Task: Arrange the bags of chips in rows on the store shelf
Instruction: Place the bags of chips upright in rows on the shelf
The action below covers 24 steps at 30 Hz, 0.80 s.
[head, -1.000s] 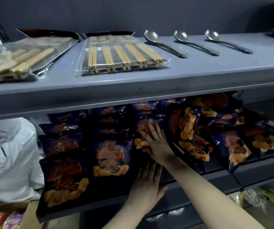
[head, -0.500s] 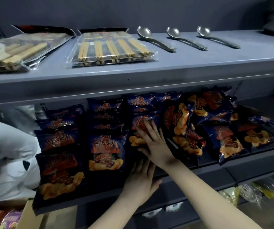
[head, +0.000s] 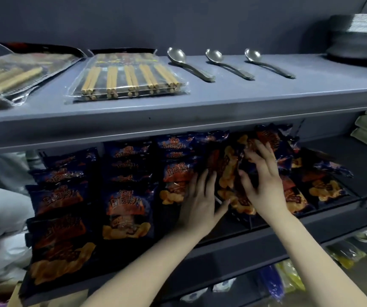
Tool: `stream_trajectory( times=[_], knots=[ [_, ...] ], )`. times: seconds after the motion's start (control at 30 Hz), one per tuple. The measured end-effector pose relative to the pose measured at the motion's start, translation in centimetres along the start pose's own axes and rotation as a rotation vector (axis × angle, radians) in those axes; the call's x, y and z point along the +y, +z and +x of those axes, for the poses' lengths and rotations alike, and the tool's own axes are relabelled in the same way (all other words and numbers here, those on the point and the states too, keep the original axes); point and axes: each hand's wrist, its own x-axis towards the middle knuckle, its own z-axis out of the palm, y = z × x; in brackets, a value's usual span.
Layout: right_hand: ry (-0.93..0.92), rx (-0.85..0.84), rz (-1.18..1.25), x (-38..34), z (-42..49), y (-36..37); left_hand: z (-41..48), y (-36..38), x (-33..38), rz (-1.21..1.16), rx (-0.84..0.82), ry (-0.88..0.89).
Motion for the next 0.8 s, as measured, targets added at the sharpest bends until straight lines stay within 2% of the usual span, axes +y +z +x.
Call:
stream_trajectory(
  times=[0.1, 0.27, 0.43, 0.53, 0.7, 0.8],
  knots=[
    [0.084, -0.056, -0.062, 1.9, -0.7, -1.0, 3.0, 1.0, 1.8, -0.004, 0.004, 0.035],
    [0.050, -0.175, -0.179, 4.8, -3.0, -1.5, 4.4, 2.3, 3.9, 0.020, -0.018, -0.085],
    [0.046, -0.459, -0.211, 6.4, -5.4, -1.2, 4.0, 3.2, 4.7, -0.051, 0.002, -0.168],
    [0.032, -0.574, -0.239, 6.5, -6.5, -0.6, 4.4, 3.4, 5.1, -0.089, 0.022, -0.240],
    [0.023, -0.647, -0.260, 7.1, -7.0, -0.2, 5.6, 3.0, 5.2, -0.103, 0.016, -0.336],
    [0.015, -0.620, -0.281, 7.0, -7.1, 0.1, 5.7, 2.2, 5.4, -0.051, 0.024, -0.354]
  ],
)
